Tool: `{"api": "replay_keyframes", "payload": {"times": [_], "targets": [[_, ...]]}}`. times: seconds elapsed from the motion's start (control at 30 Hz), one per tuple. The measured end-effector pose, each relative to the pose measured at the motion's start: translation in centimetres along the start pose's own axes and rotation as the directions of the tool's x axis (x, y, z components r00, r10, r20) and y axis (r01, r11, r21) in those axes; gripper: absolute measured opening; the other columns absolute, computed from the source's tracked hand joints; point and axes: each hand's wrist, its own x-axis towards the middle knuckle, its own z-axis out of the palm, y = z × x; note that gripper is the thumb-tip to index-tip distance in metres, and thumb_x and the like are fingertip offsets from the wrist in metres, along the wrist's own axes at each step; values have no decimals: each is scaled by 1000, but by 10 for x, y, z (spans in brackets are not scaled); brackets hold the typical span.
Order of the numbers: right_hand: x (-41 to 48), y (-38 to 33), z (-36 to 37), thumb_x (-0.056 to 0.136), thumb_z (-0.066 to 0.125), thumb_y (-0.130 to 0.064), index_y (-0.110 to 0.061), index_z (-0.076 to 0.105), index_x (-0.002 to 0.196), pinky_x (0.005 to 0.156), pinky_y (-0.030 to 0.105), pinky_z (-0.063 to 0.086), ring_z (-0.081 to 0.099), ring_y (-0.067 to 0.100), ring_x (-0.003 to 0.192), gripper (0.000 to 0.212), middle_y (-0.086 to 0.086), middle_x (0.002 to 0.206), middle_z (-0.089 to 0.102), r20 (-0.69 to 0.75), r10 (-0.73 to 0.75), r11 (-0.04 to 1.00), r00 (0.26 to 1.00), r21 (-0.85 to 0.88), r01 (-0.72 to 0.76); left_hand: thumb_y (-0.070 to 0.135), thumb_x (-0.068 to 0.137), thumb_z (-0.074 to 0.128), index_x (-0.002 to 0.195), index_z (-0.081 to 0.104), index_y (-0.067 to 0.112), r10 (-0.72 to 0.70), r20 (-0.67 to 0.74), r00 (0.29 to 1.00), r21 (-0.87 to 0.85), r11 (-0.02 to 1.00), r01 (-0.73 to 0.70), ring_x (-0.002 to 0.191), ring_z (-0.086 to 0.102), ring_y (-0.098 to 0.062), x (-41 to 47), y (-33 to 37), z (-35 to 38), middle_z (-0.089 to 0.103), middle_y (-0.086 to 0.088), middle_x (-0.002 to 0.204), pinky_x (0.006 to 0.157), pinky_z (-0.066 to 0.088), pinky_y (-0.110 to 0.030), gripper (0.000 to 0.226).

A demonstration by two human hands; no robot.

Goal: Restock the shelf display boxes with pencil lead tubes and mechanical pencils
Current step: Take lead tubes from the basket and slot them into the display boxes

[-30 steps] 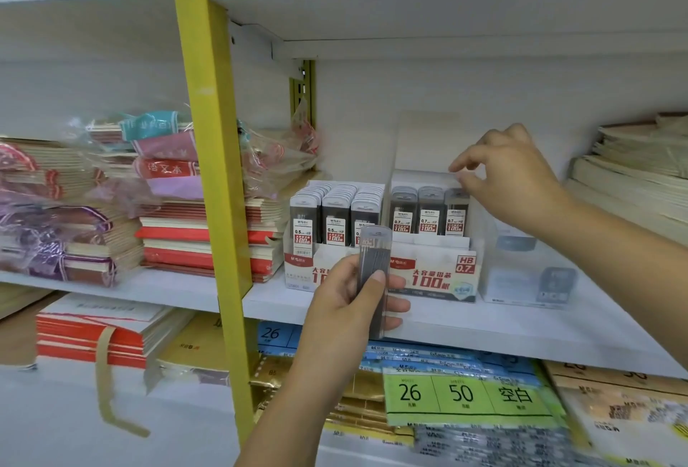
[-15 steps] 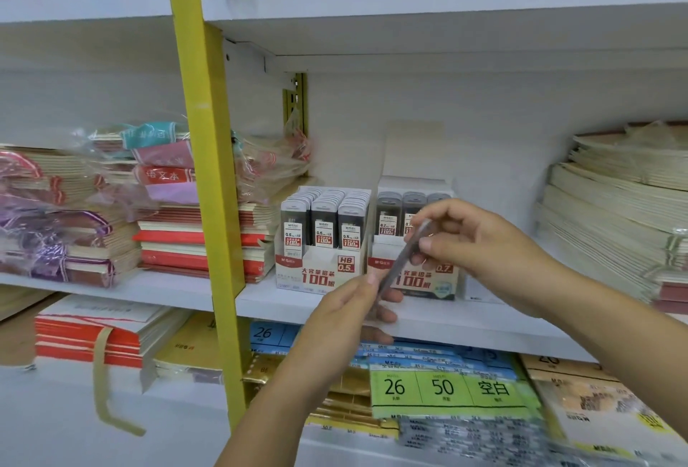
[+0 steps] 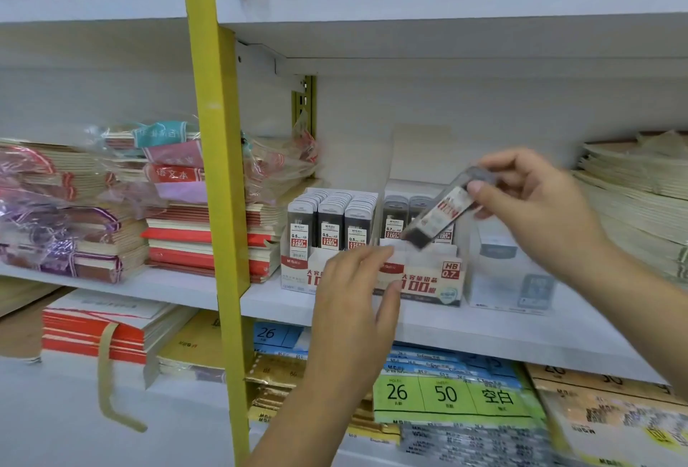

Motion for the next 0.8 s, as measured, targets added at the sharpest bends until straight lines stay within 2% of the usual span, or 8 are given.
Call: {"api": "replay_keyframes", "payload": {"times": [0.1, 0.17, 0.2, 0.3, 0.47, 0.63, 0.73, 0.8], "targets": [[20, 2, -5, 89, 67, -18, -43, 59, 87, 77, 18, 50, 65, 2, 82, 26, -16, 84, 69, 12, -155, 947, 988, -283, 152, 26, 96, 57, 140, 54, 12, 195, 78, 978, 243, 947, -208, 141, 41, -19, 0, -5, 10, 52, -4, 147, 118, 32, -41, 46], [24, 5, 2, 89, 67, -19, -39, 57, 90, 76, 13, 48, 63, -1, 81, 23, -22, 83, 64, 91, -199, 876, 976, -430, 219, 32, 98, 54, 145, 50, 12, 182, 180, 967, 335, 913, -234, 146, 38, -24, -1, -8, 15, 47, -5, 154, 120, 29, -50, 51], [26, 8, 5, 89, 66, -18, -35, 59, 95, 77, 19, 50, 63, 2, 80, 19, -21, 84, 63, 129, -216, 839, 968, -483, 251, 35, 99, 48, 145, 50, 13, 170, 207, 963, 373, 897, -239, 147, 37, -23, -1, -9, 16, 46, -4, 155, 119, 29, -52, 52], [31, 14, 15, 89, 66, -18, -22, 62, 104, 76, 30, 52, 63, 11, 80, 15, -13, 87, 65, 208, -227, 774, 951, -554, 306, 41, 97, 38, 143, 53, 13, 158, 235, 959, 415, 876, -246, 145, 40, -22, -1, -11, 17, 49, -3, 152, 118, 32, -53, 55], [44, 23, 27, 89, 65, -21, -33, 56, 98, 67, 10, 42, 59, -3, 78, 18, -19, 84, 62, 259, -132, 795, 957, -549, 258, 42, 97, 40, 142, 54, 15, 178, 240, 954, 417, 869, -267, 144, 40, -19, -1, -14, 14, 50, -1, 151, 121, 26, -48, 54], [59, 31, 32, 88, 68, -21, -31, 51, 94, 60, 15, 38, 54, -2, 75, 21, -9, 92, 61, 267, -2, 761, 964, -624, 175, 41, 97, 42, 142, 53, 16, 176, 242, 954, 381, 887, -260, 145, 39, -18, -1, -15, 13, 50, 0, 151, 122, 25, -46, 53], [55, 38, 37, 87, 69, -27, -28, 63, 95, 72, 26, 41, 55, 13, 87, 10, -6, 98, 50, 287, 25, 671, 958, -715, 197, 41, 97, 41, 142, 52, 16, 172, 250, 953, 385, 885, -261, 146, 38, -18, 0, -14, 12, 49, 0, 152, 122, 21, -46, 53], [52, 39, 38, 89, 66, -29, -27, 67, 110, 82, 30, 41, 48, 16, 100, 21, -6, 100, 47, 294, 45, 609, 955, -766, 207, 41, 97, 40, 143, 52, 16, 174, 264, 949, 376, 887, -267, 147, 36, -18, 1, -14, 10, 47, 0, 154, 122, 18, -46, 54]]}}
